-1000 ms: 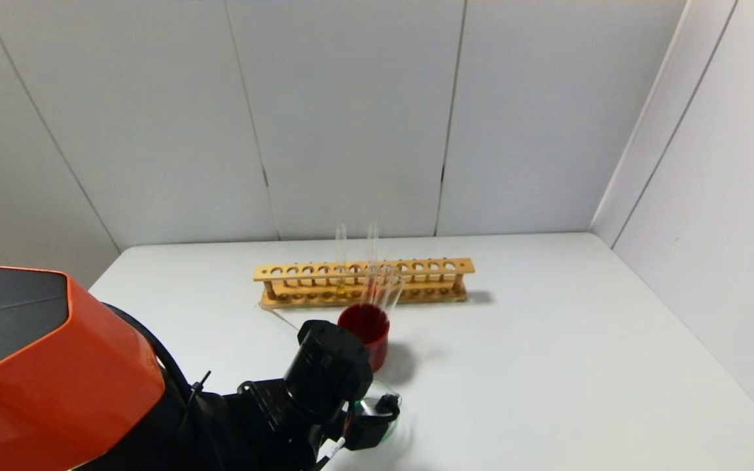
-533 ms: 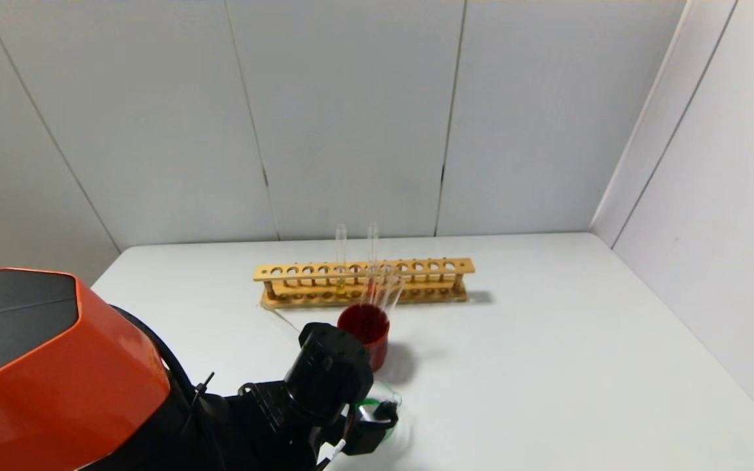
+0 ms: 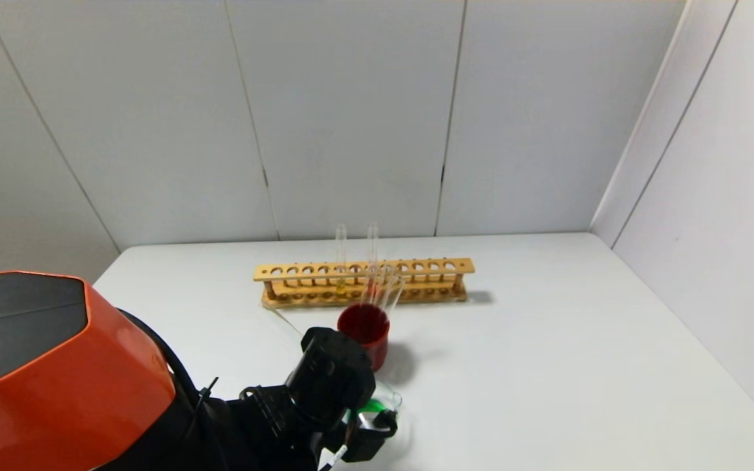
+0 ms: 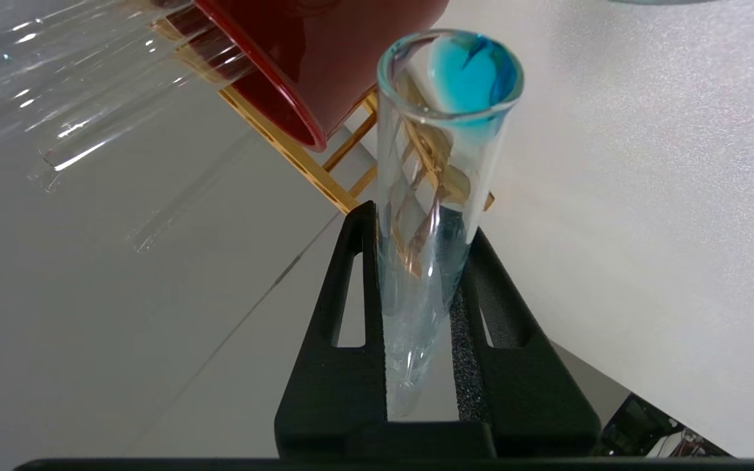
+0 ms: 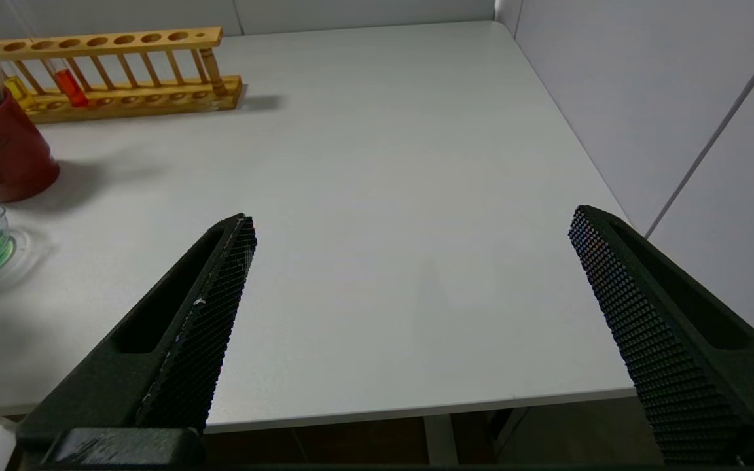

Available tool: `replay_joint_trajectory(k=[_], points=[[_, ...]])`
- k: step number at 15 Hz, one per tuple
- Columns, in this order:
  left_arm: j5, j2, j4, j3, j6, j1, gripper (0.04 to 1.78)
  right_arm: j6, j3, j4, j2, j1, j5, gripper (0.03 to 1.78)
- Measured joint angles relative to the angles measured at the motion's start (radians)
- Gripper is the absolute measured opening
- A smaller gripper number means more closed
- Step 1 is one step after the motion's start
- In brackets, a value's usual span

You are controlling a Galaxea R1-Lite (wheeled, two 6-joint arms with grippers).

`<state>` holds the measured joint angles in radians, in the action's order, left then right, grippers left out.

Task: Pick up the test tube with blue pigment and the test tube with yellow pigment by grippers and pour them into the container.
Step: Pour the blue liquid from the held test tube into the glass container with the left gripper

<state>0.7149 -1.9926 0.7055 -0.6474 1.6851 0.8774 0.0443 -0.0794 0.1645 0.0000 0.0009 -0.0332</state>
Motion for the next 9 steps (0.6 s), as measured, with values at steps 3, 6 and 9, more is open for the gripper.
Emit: replay_joint_trajectory(k=[3,6,9], points=[[0.003,-0.001,0.003,0.003,0.017,0.005,0.33,0.0,0.0,0.0,0.0,0.0,0.0,1.75],[0.023,-0.001,0.003,0.006,0.019,0.012,0.33,0.0,0.0,0.0,0.0,0.0,0.0,1.75],[0.024,-0.001,0.003,0.006,0.021,0.016,0.33,0.0,0.0,0.0,0.0,0.0,0.0,1.75]])
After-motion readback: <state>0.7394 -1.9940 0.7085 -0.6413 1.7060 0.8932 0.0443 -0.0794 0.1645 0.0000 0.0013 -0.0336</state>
